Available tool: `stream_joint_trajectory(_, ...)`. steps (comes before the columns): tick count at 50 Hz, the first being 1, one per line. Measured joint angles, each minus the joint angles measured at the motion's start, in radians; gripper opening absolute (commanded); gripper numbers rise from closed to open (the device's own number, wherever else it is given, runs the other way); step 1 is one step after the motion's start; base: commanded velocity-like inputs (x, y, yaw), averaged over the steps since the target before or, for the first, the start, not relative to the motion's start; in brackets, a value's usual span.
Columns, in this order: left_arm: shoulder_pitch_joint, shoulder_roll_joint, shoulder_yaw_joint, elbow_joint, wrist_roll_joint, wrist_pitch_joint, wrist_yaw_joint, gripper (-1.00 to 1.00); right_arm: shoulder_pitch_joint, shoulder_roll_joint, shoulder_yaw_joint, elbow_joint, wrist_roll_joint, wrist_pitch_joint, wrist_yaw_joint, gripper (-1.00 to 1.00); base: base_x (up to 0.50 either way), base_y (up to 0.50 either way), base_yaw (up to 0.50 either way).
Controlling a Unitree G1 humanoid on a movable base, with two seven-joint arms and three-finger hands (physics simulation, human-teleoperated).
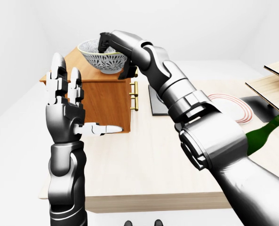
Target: Put the bowl on the top of the cabinet.
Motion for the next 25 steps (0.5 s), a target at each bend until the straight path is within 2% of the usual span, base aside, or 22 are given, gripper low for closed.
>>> stream_joint_trajectory(4, 0.0, 0.0, 0.0, 0.0, 0.0, 0.0, 0.0, 1.0, 0.004, 0.002, 0.0, -0.002, -0.002, 0.0, 0.004, 1.0, 0.0, 0.0, 0.0)
stream_joint_trajectory(25, -0.002, -0.002, -0.004, -0.007, 0.002, 0.0, 0.005, 1.0, -0.027, -0.034, -0.02, -0.045, 0.045, 0.0, 0.059, 1.0, 0.0, 0.0, 0.0)
